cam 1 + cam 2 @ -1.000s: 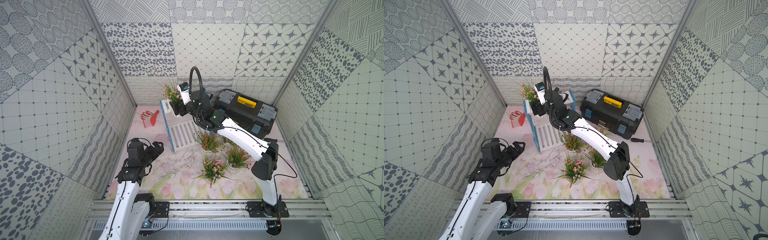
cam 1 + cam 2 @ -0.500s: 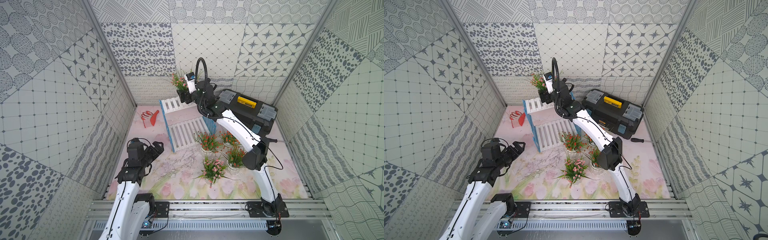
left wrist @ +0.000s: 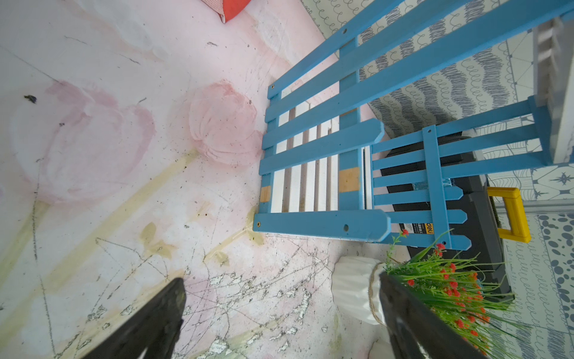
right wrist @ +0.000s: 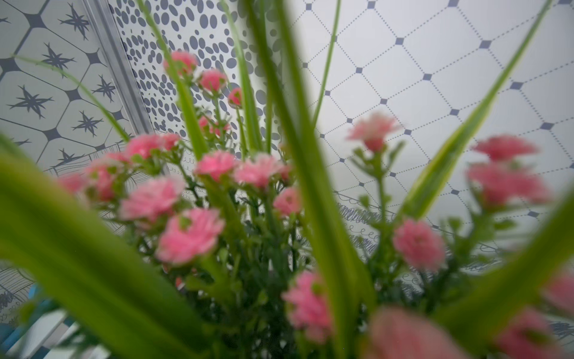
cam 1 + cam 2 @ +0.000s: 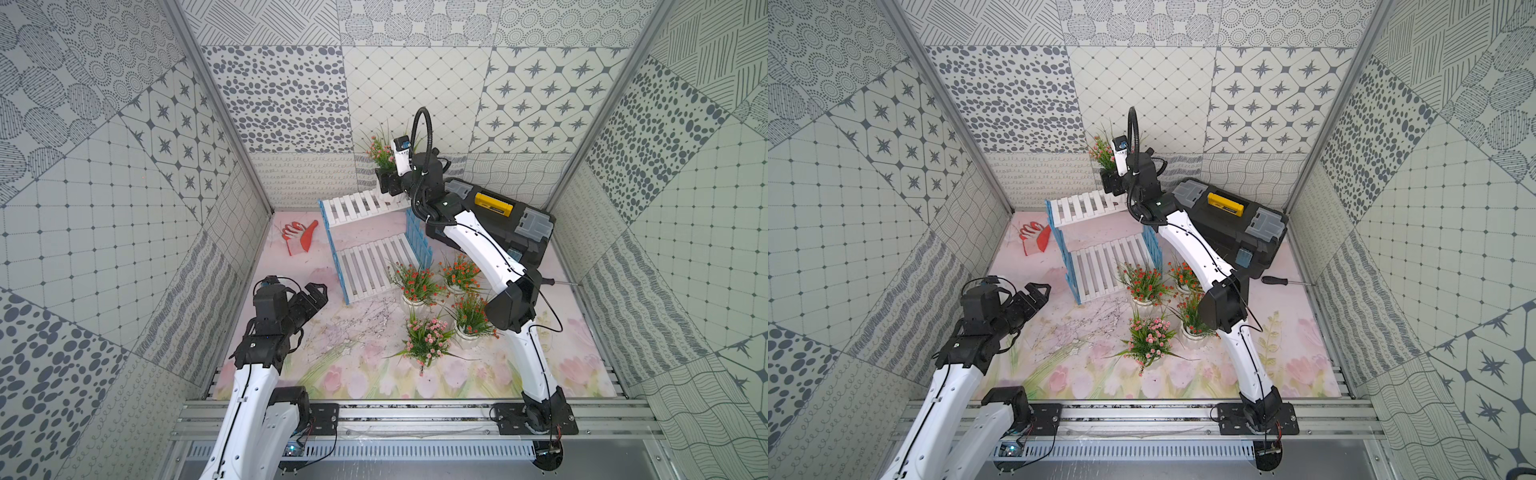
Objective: Place the baby's breath potted plants on the rack by color
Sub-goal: Place the baby's breath potted plant on the rack.
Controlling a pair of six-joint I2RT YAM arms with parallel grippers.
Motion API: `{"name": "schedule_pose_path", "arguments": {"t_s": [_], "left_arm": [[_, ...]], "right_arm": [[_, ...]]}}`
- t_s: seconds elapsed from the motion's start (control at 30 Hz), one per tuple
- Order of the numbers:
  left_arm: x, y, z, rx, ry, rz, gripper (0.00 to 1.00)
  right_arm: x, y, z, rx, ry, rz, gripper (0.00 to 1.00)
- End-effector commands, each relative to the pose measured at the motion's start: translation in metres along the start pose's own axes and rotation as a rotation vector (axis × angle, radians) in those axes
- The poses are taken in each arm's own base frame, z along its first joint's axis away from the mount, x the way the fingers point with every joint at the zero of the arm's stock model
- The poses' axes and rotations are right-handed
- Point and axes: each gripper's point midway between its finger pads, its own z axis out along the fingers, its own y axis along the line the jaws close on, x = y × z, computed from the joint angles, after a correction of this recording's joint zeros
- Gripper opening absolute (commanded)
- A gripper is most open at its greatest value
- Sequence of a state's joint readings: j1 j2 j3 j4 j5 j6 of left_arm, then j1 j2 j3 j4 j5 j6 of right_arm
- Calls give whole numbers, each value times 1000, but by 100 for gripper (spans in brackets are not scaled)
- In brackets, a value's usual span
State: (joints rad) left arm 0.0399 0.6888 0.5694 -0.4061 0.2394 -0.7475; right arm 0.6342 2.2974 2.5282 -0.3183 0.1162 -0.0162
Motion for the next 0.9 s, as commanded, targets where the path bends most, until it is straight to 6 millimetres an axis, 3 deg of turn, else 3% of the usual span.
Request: {"name": "schedule_pose_path", "arguments": {"t_s": [0.0, 0.23, 0.87], "left_arm": [[-11, -14, -2, 63, -46, 37, 97], [-12, -15, -4, 66, -52, 41, 97], [-11, -14, -2, 64, -49, 42, 98]], "right_arm": [[-38, -1, -3, 6, -147, -5, 89], [-29, -9, 2, 20, -135, -1, 89], [-20, 2, 5, -21, -106, -6, 92]]}}
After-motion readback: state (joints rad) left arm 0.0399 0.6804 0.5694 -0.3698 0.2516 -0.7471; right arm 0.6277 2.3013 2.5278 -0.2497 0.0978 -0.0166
